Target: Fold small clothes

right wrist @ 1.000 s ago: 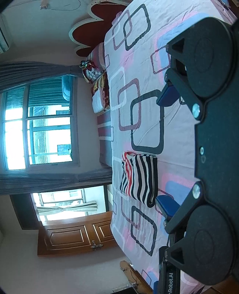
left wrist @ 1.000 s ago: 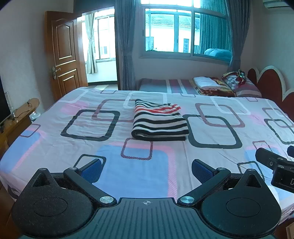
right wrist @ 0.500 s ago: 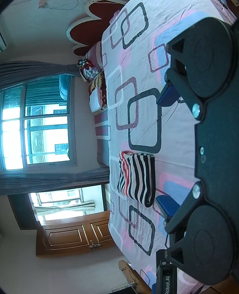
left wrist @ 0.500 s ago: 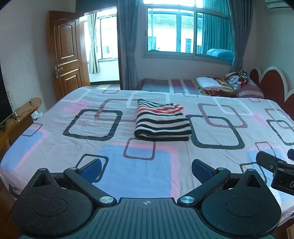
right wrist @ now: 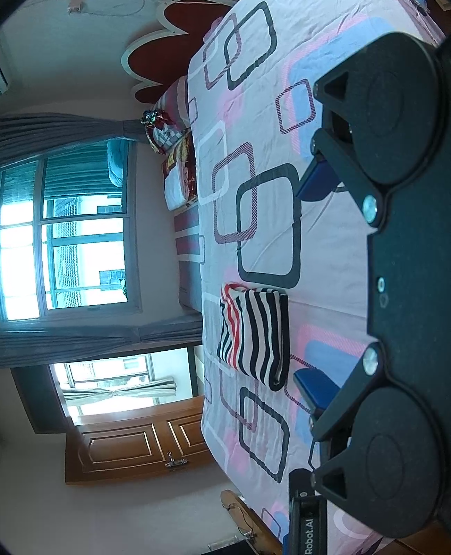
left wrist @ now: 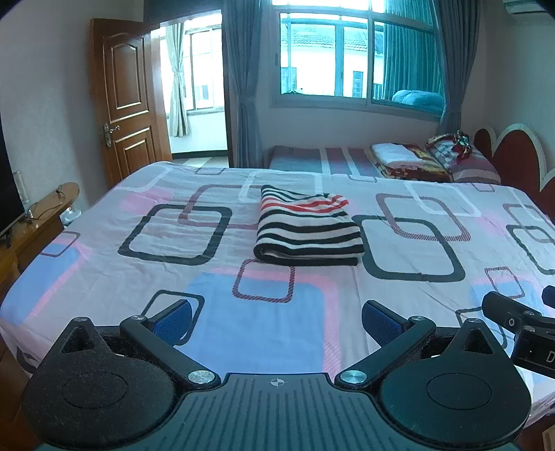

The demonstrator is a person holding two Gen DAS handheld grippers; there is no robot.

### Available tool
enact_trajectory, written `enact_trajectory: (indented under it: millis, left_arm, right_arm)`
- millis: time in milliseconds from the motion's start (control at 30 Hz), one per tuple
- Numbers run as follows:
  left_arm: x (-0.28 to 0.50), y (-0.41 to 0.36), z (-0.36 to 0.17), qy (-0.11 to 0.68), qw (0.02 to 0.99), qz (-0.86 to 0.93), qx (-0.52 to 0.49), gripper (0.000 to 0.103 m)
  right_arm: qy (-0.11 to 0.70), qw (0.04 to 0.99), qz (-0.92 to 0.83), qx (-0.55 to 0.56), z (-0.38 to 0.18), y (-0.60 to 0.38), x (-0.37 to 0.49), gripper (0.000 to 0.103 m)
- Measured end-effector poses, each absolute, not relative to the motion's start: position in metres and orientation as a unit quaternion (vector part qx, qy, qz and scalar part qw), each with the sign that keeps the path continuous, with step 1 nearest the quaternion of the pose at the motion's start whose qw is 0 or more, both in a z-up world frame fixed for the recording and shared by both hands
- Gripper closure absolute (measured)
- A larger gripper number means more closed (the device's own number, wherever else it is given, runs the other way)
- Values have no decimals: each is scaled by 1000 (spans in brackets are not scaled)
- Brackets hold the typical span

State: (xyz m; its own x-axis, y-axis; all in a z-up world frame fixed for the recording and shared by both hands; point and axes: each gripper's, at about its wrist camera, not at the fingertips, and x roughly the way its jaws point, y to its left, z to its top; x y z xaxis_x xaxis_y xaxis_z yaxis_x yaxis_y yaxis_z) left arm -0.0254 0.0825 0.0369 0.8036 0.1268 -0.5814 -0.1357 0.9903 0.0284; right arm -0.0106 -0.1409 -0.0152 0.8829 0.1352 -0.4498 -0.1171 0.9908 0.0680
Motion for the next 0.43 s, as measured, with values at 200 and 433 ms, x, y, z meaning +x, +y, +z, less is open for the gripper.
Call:
enact_trajectory:
  millis: [200, 433]
  left_arm:
    - [-16, 83, 33, 312, 948, 68, -2, 0]
    - [-6, 81, 28, 295, 953, 70, 12, 0]
  right_arm:
    - [237, 969, 69, 20, -16, -143, -6, 1]
    - [243, 968, 65, 21, -21, -145, 1, 1]
